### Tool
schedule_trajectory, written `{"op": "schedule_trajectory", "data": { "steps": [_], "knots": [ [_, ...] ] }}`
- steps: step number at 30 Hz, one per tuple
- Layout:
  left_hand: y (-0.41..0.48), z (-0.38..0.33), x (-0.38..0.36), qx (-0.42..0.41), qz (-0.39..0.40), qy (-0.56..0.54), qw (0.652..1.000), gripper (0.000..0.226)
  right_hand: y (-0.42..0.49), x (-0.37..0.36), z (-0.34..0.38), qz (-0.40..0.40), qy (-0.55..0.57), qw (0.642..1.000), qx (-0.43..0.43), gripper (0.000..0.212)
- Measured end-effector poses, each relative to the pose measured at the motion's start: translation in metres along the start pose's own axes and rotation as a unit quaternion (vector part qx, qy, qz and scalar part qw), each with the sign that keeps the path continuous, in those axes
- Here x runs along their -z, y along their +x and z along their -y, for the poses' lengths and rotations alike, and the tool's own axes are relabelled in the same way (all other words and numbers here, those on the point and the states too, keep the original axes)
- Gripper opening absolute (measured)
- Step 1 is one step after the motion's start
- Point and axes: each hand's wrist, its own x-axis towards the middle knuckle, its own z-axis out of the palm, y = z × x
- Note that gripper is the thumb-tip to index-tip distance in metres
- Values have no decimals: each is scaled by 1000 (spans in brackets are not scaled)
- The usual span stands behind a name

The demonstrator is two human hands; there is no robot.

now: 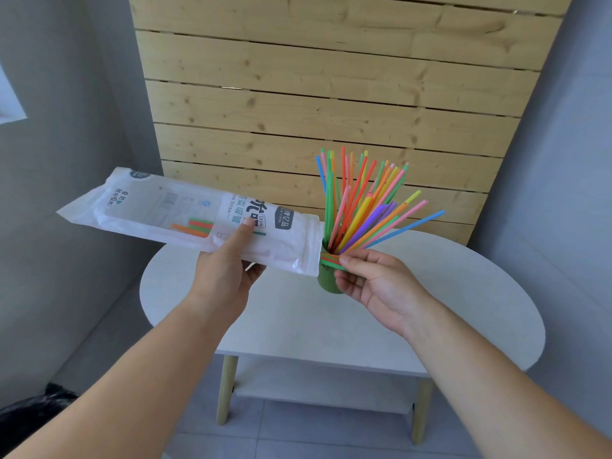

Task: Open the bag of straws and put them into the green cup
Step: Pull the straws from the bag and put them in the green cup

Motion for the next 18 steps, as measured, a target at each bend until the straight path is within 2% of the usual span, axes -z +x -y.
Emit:
{"op": "schedule_trajectory", "data": {
  "steps": [3,8,12,14,18],
  "knots": [
    [1,3,1,21,-12,-9,1000,34,-2,0,3,-13,-32,999,15,4],
    [2,6,1,29,-7,-6,1000,28,-3,-5,0,-36,-32,999,15,14],
    [3,6,1,28,-4,-3,1000,26,-4,-7,1,-19,-63,998,8,4],
    [3,5,2,35,-8,-6,999,25,-5,-7,5,-20,-20,1000,9,2],
    [0,4,1,75,-17,-19,997,20,-5,-10,10,-23,148,989,-3,6]
  ]
}}
